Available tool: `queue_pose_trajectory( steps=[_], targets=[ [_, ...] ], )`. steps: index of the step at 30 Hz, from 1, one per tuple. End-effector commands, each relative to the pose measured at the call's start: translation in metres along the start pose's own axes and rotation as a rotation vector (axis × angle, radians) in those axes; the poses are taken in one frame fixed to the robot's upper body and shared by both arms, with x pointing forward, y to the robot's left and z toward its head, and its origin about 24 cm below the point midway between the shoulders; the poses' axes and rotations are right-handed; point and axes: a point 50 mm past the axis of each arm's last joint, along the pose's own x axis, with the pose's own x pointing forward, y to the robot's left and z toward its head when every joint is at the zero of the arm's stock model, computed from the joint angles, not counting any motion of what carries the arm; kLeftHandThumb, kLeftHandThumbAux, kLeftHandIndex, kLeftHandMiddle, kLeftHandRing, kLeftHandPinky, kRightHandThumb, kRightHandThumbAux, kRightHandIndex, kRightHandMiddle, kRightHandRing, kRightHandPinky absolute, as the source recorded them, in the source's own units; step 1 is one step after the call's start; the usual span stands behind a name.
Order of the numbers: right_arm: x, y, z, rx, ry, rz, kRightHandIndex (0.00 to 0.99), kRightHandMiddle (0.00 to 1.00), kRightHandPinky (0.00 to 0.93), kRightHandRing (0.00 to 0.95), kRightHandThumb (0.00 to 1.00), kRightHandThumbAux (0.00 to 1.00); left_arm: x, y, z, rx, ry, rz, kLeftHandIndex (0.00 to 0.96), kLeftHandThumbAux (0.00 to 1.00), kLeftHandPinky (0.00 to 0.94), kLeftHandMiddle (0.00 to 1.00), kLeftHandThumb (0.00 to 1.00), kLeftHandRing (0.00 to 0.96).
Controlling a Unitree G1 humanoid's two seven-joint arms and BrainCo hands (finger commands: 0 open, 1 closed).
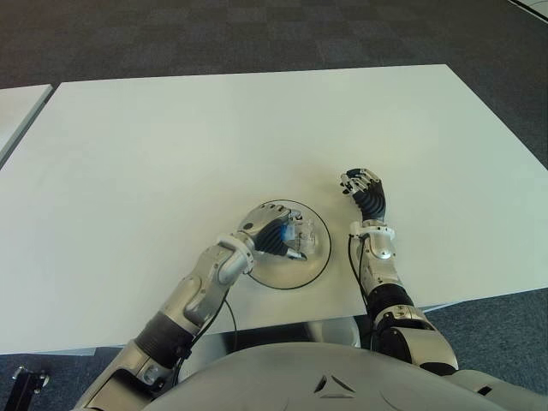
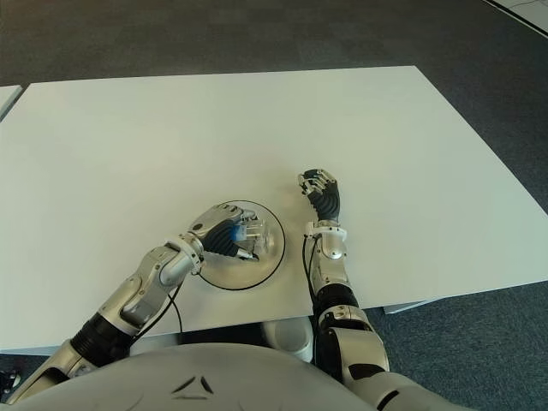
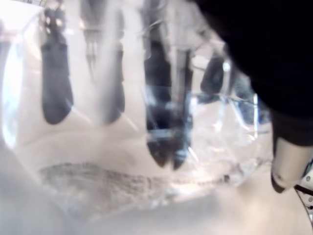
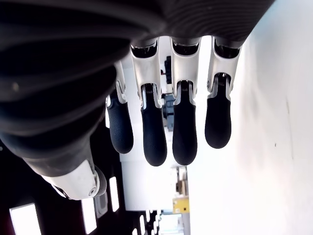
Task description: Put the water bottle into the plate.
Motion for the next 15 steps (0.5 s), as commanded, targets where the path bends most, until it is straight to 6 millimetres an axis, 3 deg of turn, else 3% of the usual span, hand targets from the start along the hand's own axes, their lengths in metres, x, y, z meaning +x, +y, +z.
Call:
queue_pose_trajectory(
  steps=[1, 4, 7, 15],
  targets=[
    [-0.0022, -0.0001, -0.003, 0.014, 0.015, -0.01, 0.429, 0.497, 0.551, 0.509, 0.709, 0.729, -0.0055, -0.0042, -0.0105, 0.006, 0.026, -0.054, 0.113, 0.617, 0.188, 0.192, 0.514, 0.186],
    [-0.0021, 0.0, -0.0032, 0.012, 0.018, -0.013, 0.429, 0.496, 0.556, 0.509, 0.709, 0.729, -0.0068, -0.0023, -0.0115, 0.013, 0.019, -0.052, 0.048, 0.613, 0.073, 0.095, 0.433, 0.077],
    [-0.0018, -0.0002, -0.0034, 0.008, 0.023, -0.015, 0.43, 0.496, 0.555, 0.509, 0.709, 0.729, -0.0079, -0.0003, -0.0115, 0.032, 0.004, -0.035, 0.015, 0.555, 0.023, 0.035, 0.415, 0.025],
    [-0.0015, -0.0001, -0.0031, 0.005, 0.022, -0.009, 0.43, 0.491, 0.539, 0.503, 0.709, 0.728, -0.0099, 0.0041, -0.0103, 0.116, -0.039, 0.107, 0.0, 0.321, 0.001, 0.001, 0.426, 0.001]
  ],
)
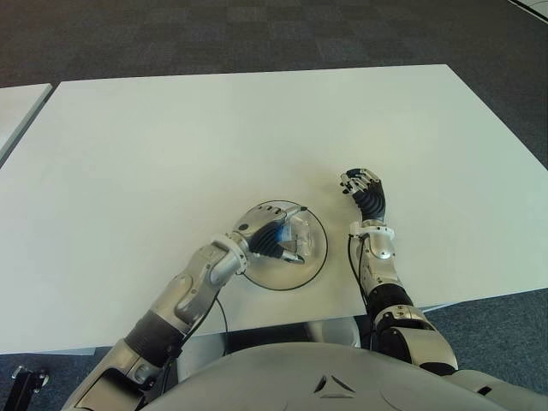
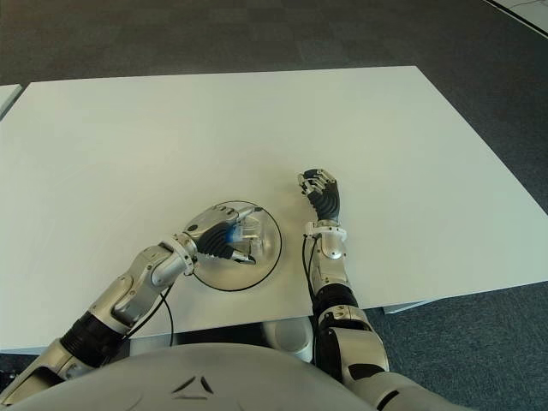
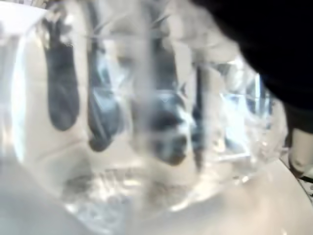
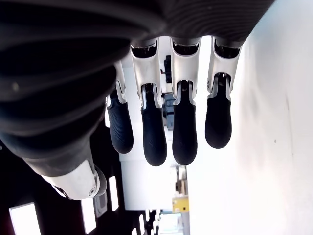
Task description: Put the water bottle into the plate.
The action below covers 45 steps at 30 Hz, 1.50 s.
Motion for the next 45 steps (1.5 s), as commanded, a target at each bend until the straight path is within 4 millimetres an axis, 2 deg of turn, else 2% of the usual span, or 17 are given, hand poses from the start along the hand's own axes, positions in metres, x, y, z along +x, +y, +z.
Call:
queue_pose_trajectory(
  steps=[1, 9, 18, 24, 32, 37, 42, 45],
  targets=[
    [-0.002, 0.0, -0.003, 0.007, 0.022, -0.002, 0.43, 0.491, 0.539, 0.502, 0.709, 0.728, -0.003, 0.001, -0.004, 0.048, 0.0, 0.076, 0.0, 0.3, 0.0, 0.001, 0.427, 0.0],
    [-0.002, 0.0, -0.004, 0.01, 0.027, -0.005, 0.43, 0.49, 0.54, 0.5, 0.71, 0.728, -0.005, 0.004, -0.005, 0.215, 0.028, 0.278, 0.0, 0.189, 0.0, 0.0, 0.424, 0.0],
    [-0.002, 0.0, -0.004, 0.0, 0.021, -0.015, 0.43, 0.488, 0.549, 0.503, 0.71, 0.729, -0.007, 0.01, -0.005, 0.363, 0.034, 0.412, 0.0, 0.139, 0.0, 0.0, 0.397, 0.0],
    [-0.001, 0.0, -0.003, -0.014, 0.021, -0.016, 0.43, 0.487, 0.548, 0.503, 0.71, 0.729, -0.013, 0.014, -0.006, 0.398, 0.02, 0.506, 0.0, 0.12, 0.0, 0.0, 0.34, 0.0],
    [-0.001, 0.001, -0.003, -0.022, 0.018, -0.014, 0.43, 0.49, 0.546, 0.504, 0.71, 0.729, -0.017, 0.015, -0.009, 0.292, 0.009, 0.694, 0.0, 0.115, 0.0, 0.0, 0.283, 0.0],
    [-0.001, 0.001, -0.004, -0.008, 0.018, -0.014, 0.43, 0.493, 0.545, 0.505, 0.71, 0.729, -0.024, 0.016, -0.014, 0.055, 0.026, 0.927, 0.0, 0.136, 0.0, 0.0, 0.283, 0.0],
    [-0.001, 0.001, -0.003, -0.004, 0.016, -0.013, 0.43, 0.492, 0.54, 0.504, 0.711, 0.728, -0.027, 0.018, -0.019, -0.128, 0.047, 1.048, 0.0, 0.185, 0.0, 0.0, 0.263, 0.0],
    [-0.001, 0.002, -0.003, -0.006, 0.015, -0.012, 0.43, 0.49, 0.546, 0.504, 0.711, 0.728, -0.032, 0.025, -0.025, -0.243, 0.078, 1.115, 0.0, 0.223, 0.0, 0.0, 0.241, 0.0]
  ],
)
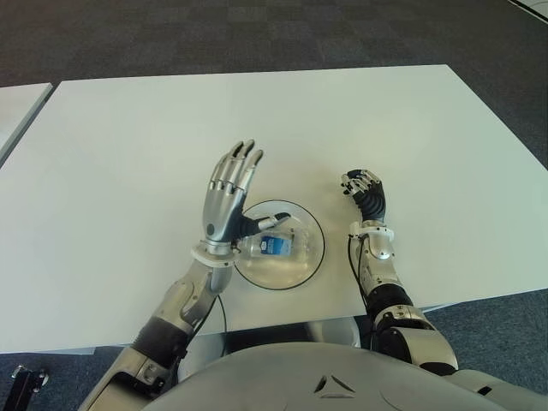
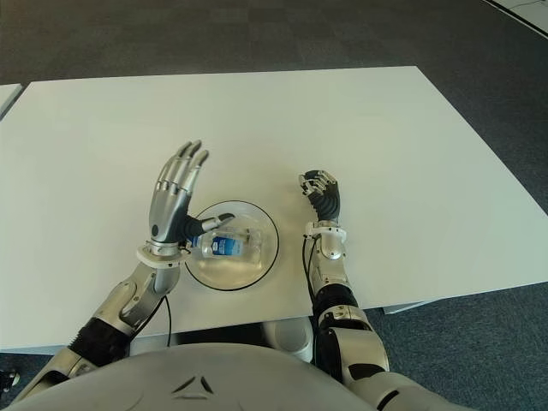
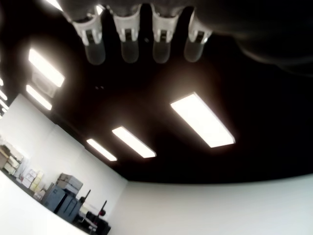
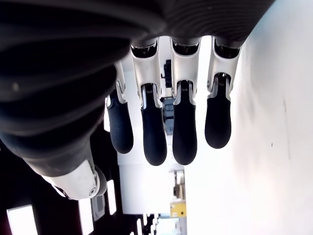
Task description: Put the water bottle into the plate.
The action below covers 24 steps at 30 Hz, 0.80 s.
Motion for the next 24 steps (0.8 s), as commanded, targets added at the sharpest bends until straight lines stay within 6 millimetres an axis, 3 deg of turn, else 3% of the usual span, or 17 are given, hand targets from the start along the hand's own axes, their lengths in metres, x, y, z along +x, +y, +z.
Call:
queue_pose_trajectory(
  steps=[1, 9, 13, 24],
  targets=[
    [0.0, 0.001, -0.001, 0.002, 0.006, 0.003, 0.43, 0.489, 0.547, 0.504, 0.71, 0.728, 0.001, 0.01, -0.011, -0.096, 0.116, 0.097, 0.0, 0.24, 0.0, 0.0, 0.233, 0.0],
    [0.001, 0.002, -0.001, 0.002, 0.01, 0.005, 0.43, 0.489, 0.54, 0.503, 0.71, 0.728, -0.005, 0.024, -0.024, -0.175, 0.243, 0.186, 0.0, 0.366, 0.014, 0.0, 0.197, 0.0],
    [0.002, 0.002, -0.001, 0.001, 0.01, 0.009, 0.43, 0.489, 0.545, 0.502, 0.71, 0.728, -0.023, 0.039, -0.049, -0.135, 0.327, 0.23, 0.0, 0.477, 0.02, 0.0, 0.197, 0.0],
    [0.002, 0.005, 0.0, 0.002, 0.007, 0.024, 0.43, 0.482, 0.553, 0.501, 0.709, 0.729, -0.027, 0.045, -0.07, -0.055, 0.42, 0.317, 0.0, 0.619, 0.022, 0.0, 0.249, 0.0]
  ],
)
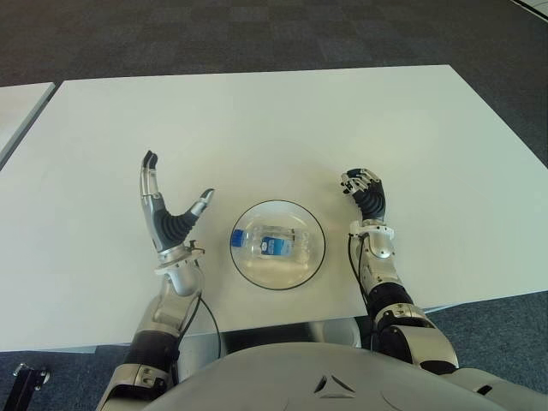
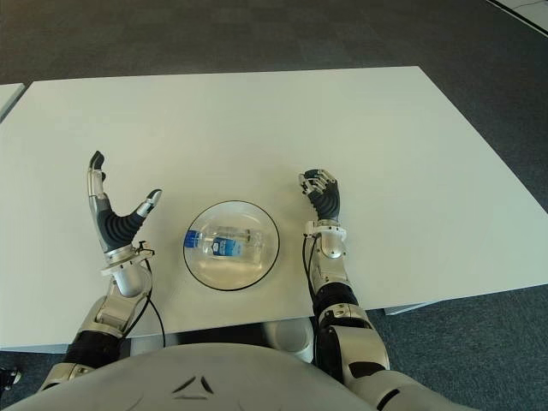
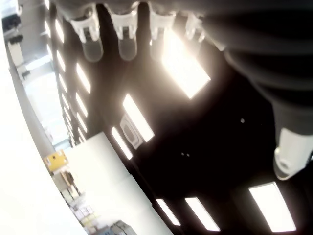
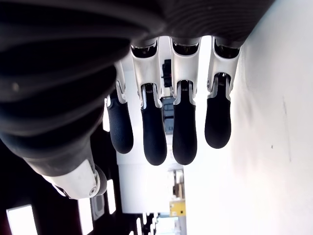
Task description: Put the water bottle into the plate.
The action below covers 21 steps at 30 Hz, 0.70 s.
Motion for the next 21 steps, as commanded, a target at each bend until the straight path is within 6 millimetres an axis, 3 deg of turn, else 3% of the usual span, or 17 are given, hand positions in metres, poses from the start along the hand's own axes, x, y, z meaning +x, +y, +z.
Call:
queue_pose_trajectory(
  steps=[1, 6, 15, 21],
  targets=[
    [0.0, 0.002, -0.002, -0.001, 0.009, 0.012, 0.43, 0.482, 0.553, 0.501, 0.709, 0.729, 0.002, -0.002, -0.007, 0.006, 0.042, 0.033, 0.0, 0.627, 0.021, 0.0, 0.253, 0.0],
    [0.001, 0.003, -0.002, -0.003, 0.016, 0.012, 0.429, 0.48, 0.555, 0.501, 0.709, 0.729, -0.004, -0.001, -0.015, -0.009, 0.108, 0.035, 0.003, 0.671, 0.017, 0.0, 0.27, 0.0],
    [0.003, 0.003, -0.002, -0.013, 0.025, 0.01, 0.43, 0.478, 0.548, 0.503, 0.711, 0.729, -0.019, 0.0, -0.03, -0.033, 0.264, -0.024, 0.096, 0.795, 0.045, 0.05, 0.273, 0.019],
    [0.004, 0.004, -0.002, -0.014, 0.026, 0.009, 0.43, 0.479, 0.552, 0.504, 0.711, 0.729, -0.014, 0.001, -0.045, -0.01, 0.307, -0.079, 0.151, 0.873, 0.065, 0.101, 0.24, 0.058]
  ],
)
